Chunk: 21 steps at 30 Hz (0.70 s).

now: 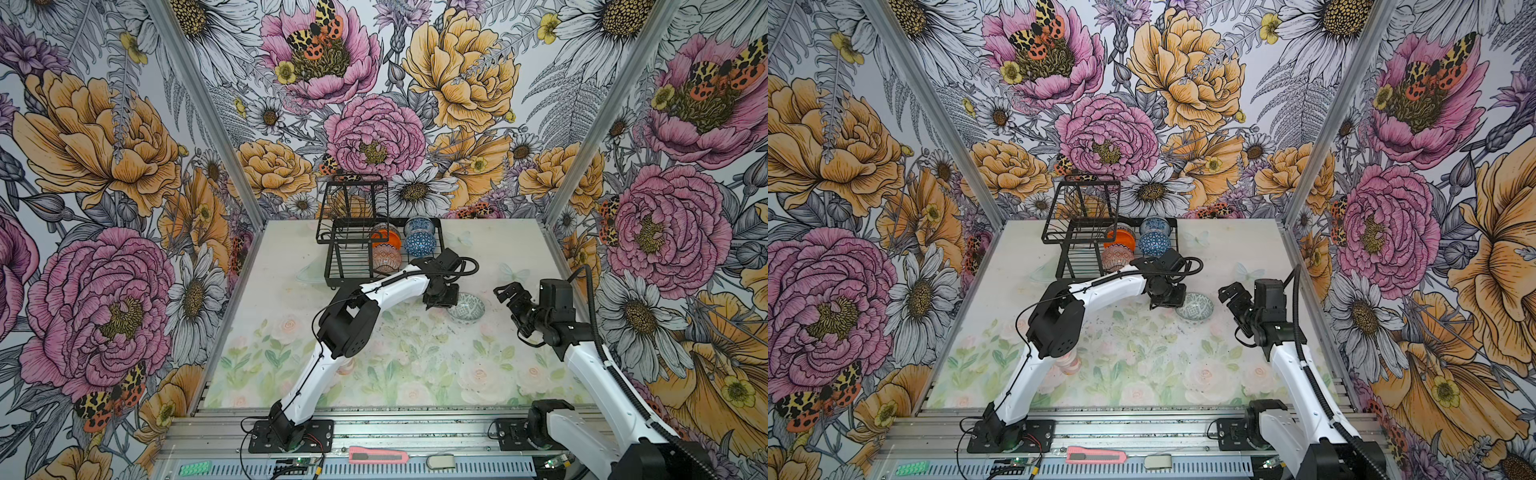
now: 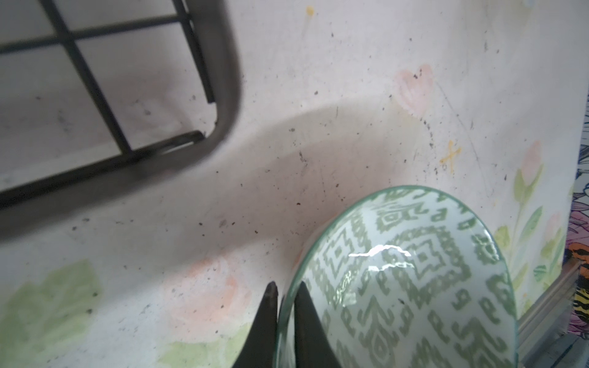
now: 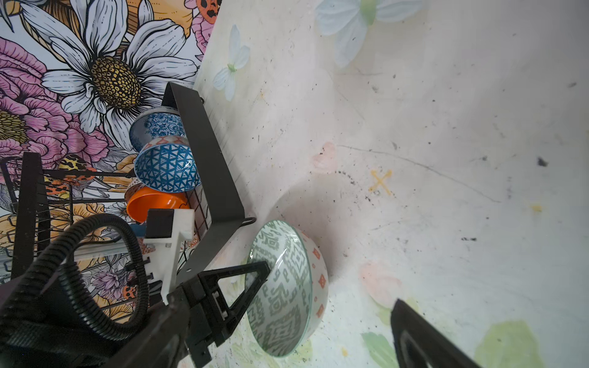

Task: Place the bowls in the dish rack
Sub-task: 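Lift the green-patterned bowl toward the rack with the left gripper while the right gripper approaches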

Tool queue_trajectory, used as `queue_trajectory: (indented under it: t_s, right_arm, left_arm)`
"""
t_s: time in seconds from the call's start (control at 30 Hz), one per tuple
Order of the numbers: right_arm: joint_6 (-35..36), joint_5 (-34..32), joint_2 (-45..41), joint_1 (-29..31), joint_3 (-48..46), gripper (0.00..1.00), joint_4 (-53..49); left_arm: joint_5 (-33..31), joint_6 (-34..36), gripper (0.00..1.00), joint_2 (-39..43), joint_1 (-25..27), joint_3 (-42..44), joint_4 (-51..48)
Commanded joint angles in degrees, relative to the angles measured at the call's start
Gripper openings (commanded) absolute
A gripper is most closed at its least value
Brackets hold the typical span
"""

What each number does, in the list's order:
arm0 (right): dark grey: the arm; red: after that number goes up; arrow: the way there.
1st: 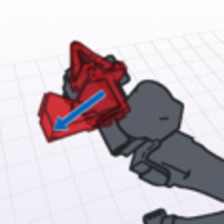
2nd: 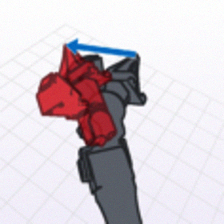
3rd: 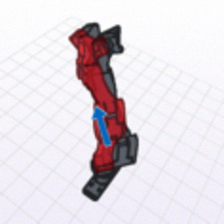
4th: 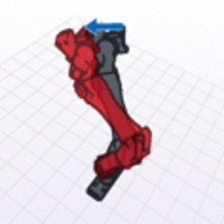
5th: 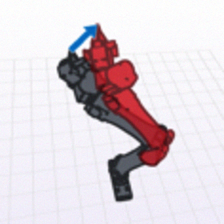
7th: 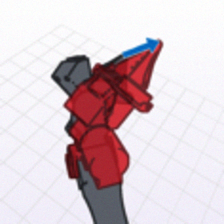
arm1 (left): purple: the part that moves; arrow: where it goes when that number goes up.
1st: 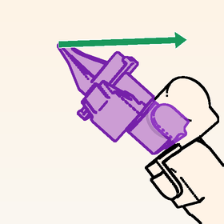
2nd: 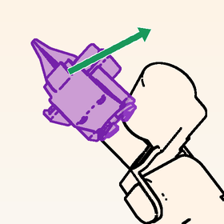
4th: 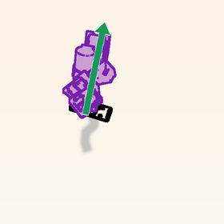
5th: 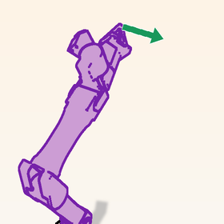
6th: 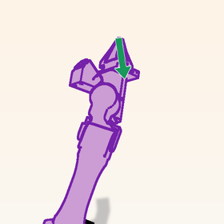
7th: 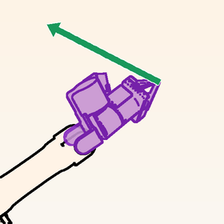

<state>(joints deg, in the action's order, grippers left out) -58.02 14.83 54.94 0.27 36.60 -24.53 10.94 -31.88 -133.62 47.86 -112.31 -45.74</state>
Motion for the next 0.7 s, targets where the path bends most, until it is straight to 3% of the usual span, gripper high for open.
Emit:
queue_trajectory:
  t_s: [0.0, 0.27, 0.4, 0.67]
  right_arm:
    - [-0.7, -0.5, 0.3, -0.3, 1.7, 0.99, 0.6]
    - [-0.8, -0.7, -0.2, -0.2, 1.2, 0.99, 0.7]
    - [-0.9, -0.7, 0.3, -0.3, 2.6, 0.99, 0.6]
    - [-4.3, 0.3, 5.5, -1.1, 12.3, 1.0, 0.6]
  left_arm:
    - [0.6, -1.5, 0.13, -0.8, -0.1, -1.6, -0.7]
    - [2.0, -1.3, 0.14, -1.8, 0.3, -3.5, -1.4]
    - [3.2, -1.4, 0.01, -2.1, 0.2, -5.6, -2.2]
    - [-0.6, -0.1, 0.0, 0.8, -0.8, -9.6, -2.2]
